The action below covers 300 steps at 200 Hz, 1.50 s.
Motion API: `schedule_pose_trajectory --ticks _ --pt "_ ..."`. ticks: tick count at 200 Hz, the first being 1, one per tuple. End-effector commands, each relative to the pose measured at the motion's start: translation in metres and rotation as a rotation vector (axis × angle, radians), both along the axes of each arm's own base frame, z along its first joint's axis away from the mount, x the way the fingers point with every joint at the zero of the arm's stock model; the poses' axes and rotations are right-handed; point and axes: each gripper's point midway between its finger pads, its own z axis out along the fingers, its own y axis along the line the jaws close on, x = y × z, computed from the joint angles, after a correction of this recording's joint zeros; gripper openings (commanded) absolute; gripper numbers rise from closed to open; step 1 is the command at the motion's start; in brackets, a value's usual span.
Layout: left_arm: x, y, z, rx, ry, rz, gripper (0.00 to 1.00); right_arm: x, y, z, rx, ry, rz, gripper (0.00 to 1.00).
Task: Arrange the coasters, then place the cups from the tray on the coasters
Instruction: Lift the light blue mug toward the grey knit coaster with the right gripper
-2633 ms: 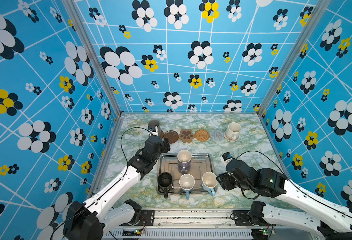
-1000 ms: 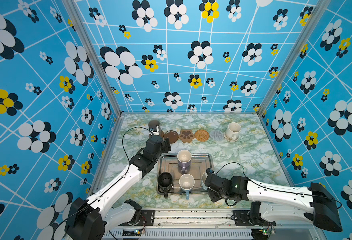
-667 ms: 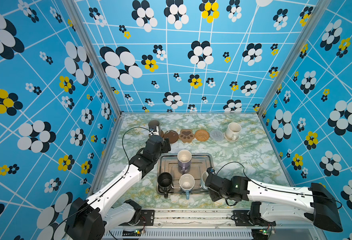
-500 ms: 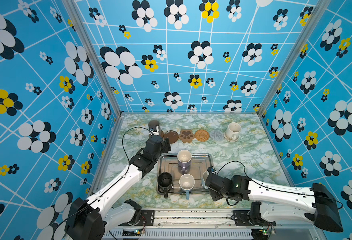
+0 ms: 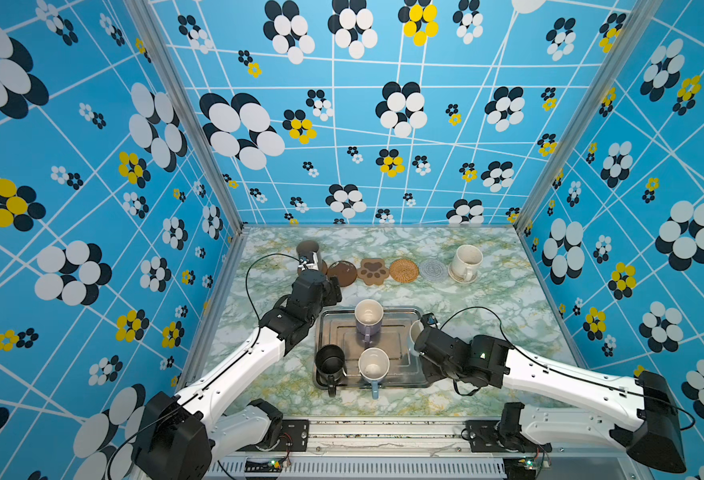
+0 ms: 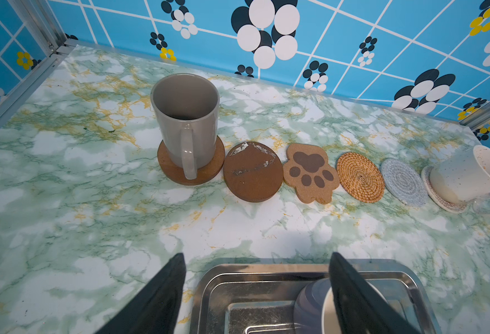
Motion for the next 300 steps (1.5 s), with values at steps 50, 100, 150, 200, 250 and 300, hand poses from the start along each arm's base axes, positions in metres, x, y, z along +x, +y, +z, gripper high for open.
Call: schedule_pose_trajectory --ticks 50,100,150,200,250,300 --pt "0.008 0.002 -0.002 -0.006 0.002 0.006 0.79 0.08 -0.005 0.04 -0.006 -0.151 -0.024 0.0" --pt "0.011 0.011 -0.01 0.011 0.028 0.025 0.8 0.145 -0.014 0.036 -0.013 -0.146 -0.087 0.0" --pt "0.014 0.018 -0.018 0.011 0.046 0.04 0.8 0.199 -0.029 0.038 -0.027 -0.159 -0.149 0.0" --pt "0.019 0.022 -0.025 0.007 0.068 0.05 0.8 0.245 -0.052 0.035 -0.032 -0.182 -0.215 0.0" --pt "0.024 0.018 -0.029 0.005 0.082 0.038 0.8 0.287 -0.072 0.024 -0.02 -0.164 -0.257 0.0" --pt "0.026 0.017 -0.029 0.005 0.086 0.033 0.8 0.316 -0.075 0.014 -0.028 -0.157 -0.271 0.0"
